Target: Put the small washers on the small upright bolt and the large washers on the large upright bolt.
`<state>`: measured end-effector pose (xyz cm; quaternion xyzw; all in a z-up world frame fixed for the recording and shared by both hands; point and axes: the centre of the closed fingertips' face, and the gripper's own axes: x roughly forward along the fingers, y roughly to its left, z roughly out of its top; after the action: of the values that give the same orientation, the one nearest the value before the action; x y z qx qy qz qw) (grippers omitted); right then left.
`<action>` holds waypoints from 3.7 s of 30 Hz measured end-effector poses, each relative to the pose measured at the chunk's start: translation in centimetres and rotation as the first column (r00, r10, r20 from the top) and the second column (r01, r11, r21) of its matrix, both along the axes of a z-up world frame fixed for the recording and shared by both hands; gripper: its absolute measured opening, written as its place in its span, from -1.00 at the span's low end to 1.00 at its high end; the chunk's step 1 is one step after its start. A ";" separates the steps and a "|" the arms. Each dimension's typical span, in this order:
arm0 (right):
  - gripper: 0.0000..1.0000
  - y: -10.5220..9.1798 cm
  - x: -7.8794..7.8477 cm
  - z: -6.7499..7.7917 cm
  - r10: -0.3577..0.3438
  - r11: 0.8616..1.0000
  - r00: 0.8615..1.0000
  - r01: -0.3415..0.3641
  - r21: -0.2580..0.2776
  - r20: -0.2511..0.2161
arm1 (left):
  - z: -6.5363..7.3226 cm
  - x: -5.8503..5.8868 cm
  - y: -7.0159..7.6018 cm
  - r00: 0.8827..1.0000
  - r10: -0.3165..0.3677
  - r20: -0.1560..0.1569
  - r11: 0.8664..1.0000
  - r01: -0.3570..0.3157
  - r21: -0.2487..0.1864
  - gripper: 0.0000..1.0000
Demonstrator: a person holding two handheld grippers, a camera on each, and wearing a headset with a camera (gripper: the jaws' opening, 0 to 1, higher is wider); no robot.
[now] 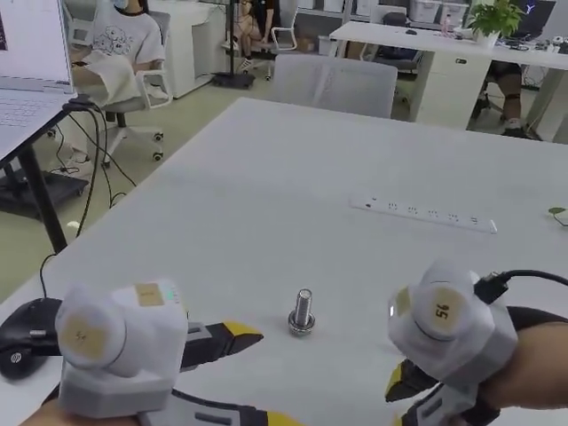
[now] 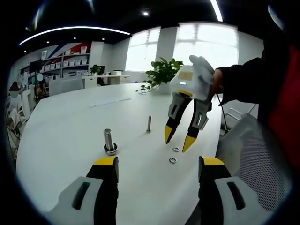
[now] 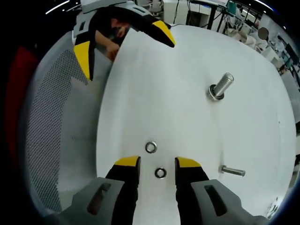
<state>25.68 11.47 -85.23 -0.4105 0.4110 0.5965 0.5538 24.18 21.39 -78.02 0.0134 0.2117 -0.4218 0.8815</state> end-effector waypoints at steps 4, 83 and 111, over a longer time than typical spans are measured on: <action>-0.41 0.4 -0.3 -0.2 0.008 1.000 1.000 -0.009 -0.003 -0.005 | 0.0 -0.1 -0.1 1.000 -0.001 0.002 1.000 0.001 -0.001 0.38; -0.75 1.1 -0.4 -2.1 0.161 0.985 0.986 -0.158 -0.074 0.038 | -0.1 -0.8 0.0 1.000 0.004 0.009 1.000 -0.005 0.018 0.35; -0.75 -1.6 2.4 2.3 0.078 0.995 0.993 -0.072 -0.065 0.086 | -0.4 -0.4 -0.1 1.000 -0.010 0.006 1.000 0.010 0.011 0.36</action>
<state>28.12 9.85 -82.96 -0.4686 0.3886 0.5852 0.5356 23.74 21.26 -78.38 0.0207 0.2116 -0.4249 0.8800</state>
